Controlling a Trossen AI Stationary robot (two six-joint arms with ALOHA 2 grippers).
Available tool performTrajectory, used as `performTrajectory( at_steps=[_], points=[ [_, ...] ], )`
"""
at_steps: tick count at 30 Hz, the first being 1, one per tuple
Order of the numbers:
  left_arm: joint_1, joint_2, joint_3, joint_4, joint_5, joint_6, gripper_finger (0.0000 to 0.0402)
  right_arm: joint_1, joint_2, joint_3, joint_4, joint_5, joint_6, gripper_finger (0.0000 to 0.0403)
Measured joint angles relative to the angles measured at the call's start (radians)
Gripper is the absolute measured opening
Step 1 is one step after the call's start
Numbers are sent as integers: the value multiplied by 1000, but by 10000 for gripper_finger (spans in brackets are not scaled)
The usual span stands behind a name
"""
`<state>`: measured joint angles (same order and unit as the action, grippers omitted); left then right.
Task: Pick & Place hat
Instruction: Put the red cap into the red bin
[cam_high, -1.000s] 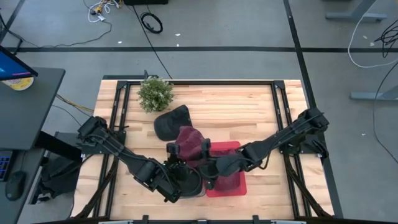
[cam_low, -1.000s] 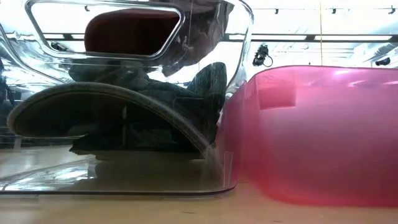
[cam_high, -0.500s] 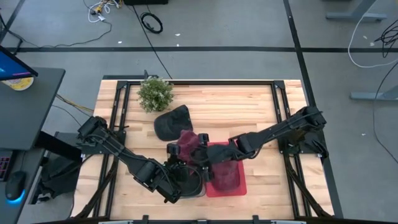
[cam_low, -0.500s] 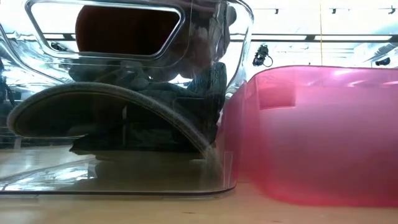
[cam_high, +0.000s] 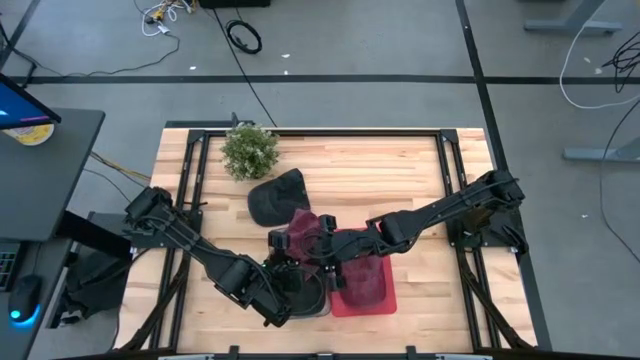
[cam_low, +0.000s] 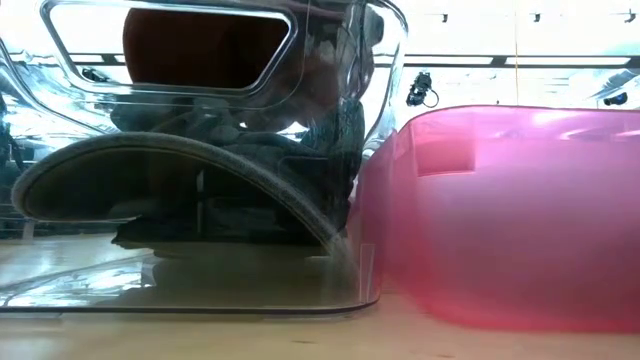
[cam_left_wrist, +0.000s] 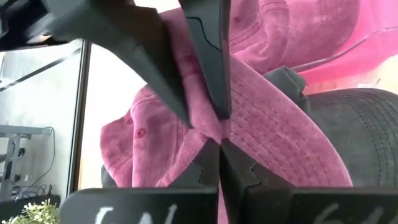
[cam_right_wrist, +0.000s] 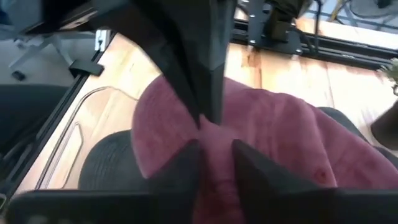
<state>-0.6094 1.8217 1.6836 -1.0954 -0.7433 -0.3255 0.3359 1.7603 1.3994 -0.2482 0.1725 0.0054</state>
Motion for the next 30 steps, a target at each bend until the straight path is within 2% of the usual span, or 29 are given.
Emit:
performTrajectory(
  at_steps=[2, 4, 13, 17, 23, 26, 30],
  points=[
    [0, 0, 0, 1, 0, 0, 1, -3, 0, 0, -7, -16, -9, 35],
    [0, 0, 0, 4, 1, -3, 2, -9, 0, 0, -8, -35, -14, 14],
    [1, -2, 0, 83, 66, -29, 35, 3, -25, -2, -46, -41, -39, 6],
    [-1, -2, 0, 95, 78, -29, 72, 9, -44, -2, -84, -38, -52, 3],
    [-20, -19, 2, 101, 164, -28, 139, 21, -104, -2, -165, -78, -107, 2],
    [-32, -43, 1, 102, 159, -34, 158, 45, -148, -2, -190, -77, -140, 1],
    [-54, -62, 1, 103, 117, -48, 164, 87, -220, -66, -197, -88, -180, 1]
  ],
)
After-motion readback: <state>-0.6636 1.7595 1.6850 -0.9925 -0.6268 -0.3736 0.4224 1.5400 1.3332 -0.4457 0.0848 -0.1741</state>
